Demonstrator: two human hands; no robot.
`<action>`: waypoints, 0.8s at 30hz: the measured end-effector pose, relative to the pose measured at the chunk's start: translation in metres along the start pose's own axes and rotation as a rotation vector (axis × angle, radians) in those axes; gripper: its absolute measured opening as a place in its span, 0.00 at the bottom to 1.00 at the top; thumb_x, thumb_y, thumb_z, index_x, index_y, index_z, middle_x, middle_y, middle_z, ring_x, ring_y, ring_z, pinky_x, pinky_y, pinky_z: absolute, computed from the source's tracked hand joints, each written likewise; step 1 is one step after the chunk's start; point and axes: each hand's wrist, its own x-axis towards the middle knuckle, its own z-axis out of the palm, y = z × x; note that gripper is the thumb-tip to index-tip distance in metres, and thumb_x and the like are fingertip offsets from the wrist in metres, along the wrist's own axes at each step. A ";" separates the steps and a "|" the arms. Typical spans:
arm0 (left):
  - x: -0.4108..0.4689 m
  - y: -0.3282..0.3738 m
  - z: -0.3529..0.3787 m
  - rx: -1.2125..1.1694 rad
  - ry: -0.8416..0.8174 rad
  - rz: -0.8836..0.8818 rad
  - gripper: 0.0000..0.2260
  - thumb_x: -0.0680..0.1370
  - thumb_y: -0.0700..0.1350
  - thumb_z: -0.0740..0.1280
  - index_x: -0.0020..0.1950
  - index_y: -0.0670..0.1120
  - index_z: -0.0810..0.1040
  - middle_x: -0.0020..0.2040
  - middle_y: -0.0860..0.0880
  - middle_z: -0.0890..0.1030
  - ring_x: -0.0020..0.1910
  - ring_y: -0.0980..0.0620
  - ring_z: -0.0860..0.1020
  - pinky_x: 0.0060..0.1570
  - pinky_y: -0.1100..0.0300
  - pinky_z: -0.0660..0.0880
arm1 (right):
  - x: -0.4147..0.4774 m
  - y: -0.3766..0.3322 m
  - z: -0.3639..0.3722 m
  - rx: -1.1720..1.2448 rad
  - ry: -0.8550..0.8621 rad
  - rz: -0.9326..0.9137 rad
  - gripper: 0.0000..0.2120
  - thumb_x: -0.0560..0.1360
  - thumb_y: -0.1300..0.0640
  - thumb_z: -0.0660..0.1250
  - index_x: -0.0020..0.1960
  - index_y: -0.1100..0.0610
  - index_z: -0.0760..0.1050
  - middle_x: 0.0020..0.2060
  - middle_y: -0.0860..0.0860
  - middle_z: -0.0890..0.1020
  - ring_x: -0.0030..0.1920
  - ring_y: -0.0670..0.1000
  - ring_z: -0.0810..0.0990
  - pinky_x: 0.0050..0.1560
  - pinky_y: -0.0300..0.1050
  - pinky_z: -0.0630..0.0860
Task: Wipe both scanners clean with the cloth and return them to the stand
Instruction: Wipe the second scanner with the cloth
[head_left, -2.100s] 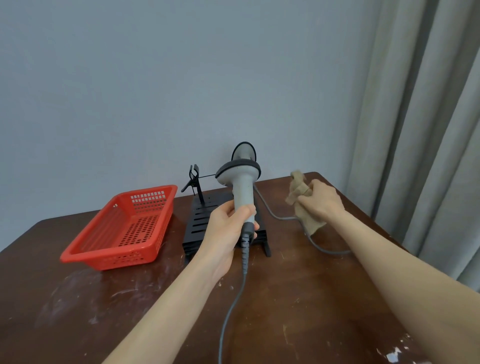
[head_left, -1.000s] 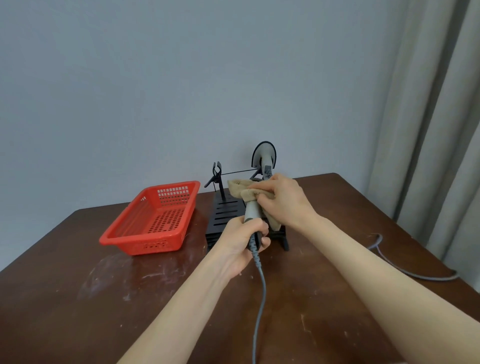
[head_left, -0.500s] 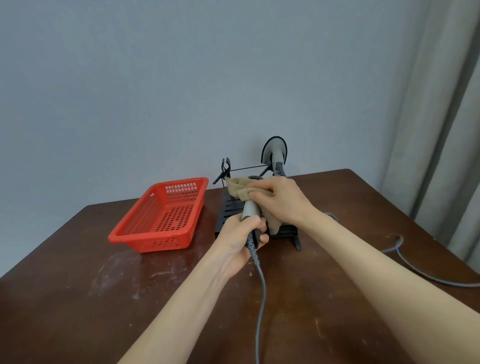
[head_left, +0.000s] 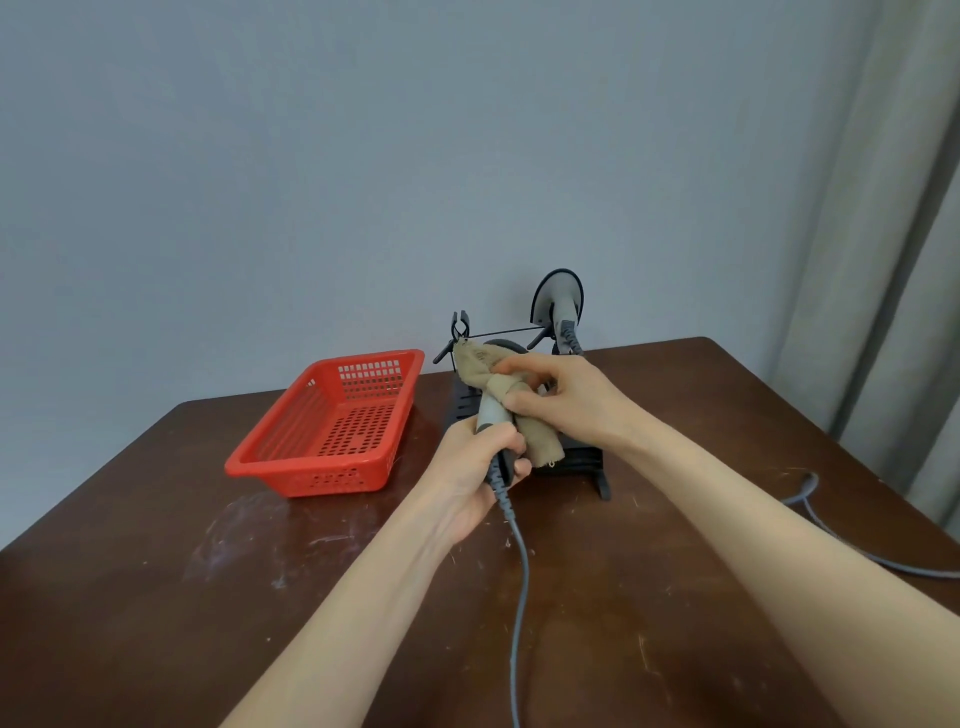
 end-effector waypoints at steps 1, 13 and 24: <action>0.000 0.000 -0.001 0.012 0.002 0.003 0.10 0.74 0.27 0.57 0.47 0.38 0.73 0.36 0.45 0.71 0.31 0.54 0.69 0.26 0.65 0.69 | -0.001 -0.002 0.001 -0.003 -0.013 -0.009 0.11 0.71 0.54 0.70 0.52 0.44 0.78 0.40 0.46 0.76 0.40 0.44 0.74 0.44 0.34 0.70; -0.009 0.010 -0.007 -0.093 0.065 0.019 0.10 0.73 0.26 0.57 0.49 0.36 0.72 0.45 0.42 0.70 0.30 0.53 0.68 0.25 0.65 0.69 | -0.002 -0.006 -0.020 0.177 0.351 0.100 0.19 0.72 0.63 0.63 0.59 0.48 0.66 0.43 0.49 0.77 0.42 0.49 0.76 0.41 0.43 0.73; -0.003 0.005 -0.001 -0.121 0.049 0.027 0.10 0.75 0.27 0.59 0.51 0.35 0.75 0.47 0.40 0.78 0.43 0.50 0.78 0.43 0.58 0.79 | -0.016 -0.010 0.005 0.683 0.085 0.221 0.17 0.72 0.48 0.70 0.57 0.55 0.78 0.53 0.54 0.83 0.55 0.54 0.81 0.57 0.52 0.78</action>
